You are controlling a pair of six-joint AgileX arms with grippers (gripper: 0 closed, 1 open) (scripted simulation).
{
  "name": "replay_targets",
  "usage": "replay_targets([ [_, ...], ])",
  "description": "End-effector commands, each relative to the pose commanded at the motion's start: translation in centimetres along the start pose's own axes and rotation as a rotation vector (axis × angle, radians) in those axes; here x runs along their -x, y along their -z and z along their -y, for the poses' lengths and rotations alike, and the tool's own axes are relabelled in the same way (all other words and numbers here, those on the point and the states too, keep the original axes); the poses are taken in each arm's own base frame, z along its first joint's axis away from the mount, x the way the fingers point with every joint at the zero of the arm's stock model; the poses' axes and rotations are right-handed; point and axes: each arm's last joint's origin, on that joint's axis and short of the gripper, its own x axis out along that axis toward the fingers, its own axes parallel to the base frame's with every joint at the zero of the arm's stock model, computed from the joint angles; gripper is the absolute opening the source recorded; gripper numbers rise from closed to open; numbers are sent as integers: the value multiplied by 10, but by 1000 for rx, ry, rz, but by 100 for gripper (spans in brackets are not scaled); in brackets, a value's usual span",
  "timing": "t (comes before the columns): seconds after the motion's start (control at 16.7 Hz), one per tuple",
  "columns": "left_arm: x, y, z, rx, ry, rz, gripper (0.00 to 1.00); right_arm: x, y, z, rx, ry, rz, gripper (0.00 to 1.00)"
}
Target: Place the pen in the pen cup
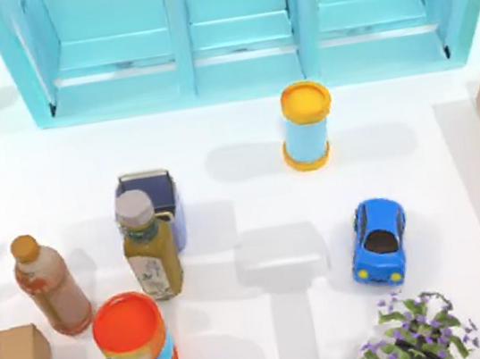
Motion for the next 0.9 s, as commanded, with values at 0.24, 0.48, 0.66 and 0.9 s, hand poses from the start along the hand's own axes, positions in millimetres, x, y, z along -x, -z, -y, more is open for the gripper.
replay_targets([
  [0.24, -38, -41, -41, 231, -53, -261, 100, 0, 0, 0, 0, 0, 0, 100],
  [0.48, -84, -55, -111, 526, -90, -470, 100, 0, 0, 0, 0, 0, 0, 100],
  [0.66, -108, -45, -166, 744, -107, -580, 100, 0, 0, 0, 0, 0, 0, 100],
  [0.9, -121, -25, -217, 954, -123, -662, 100, 0, 0, 0, 0, 0, 0, 100],
])
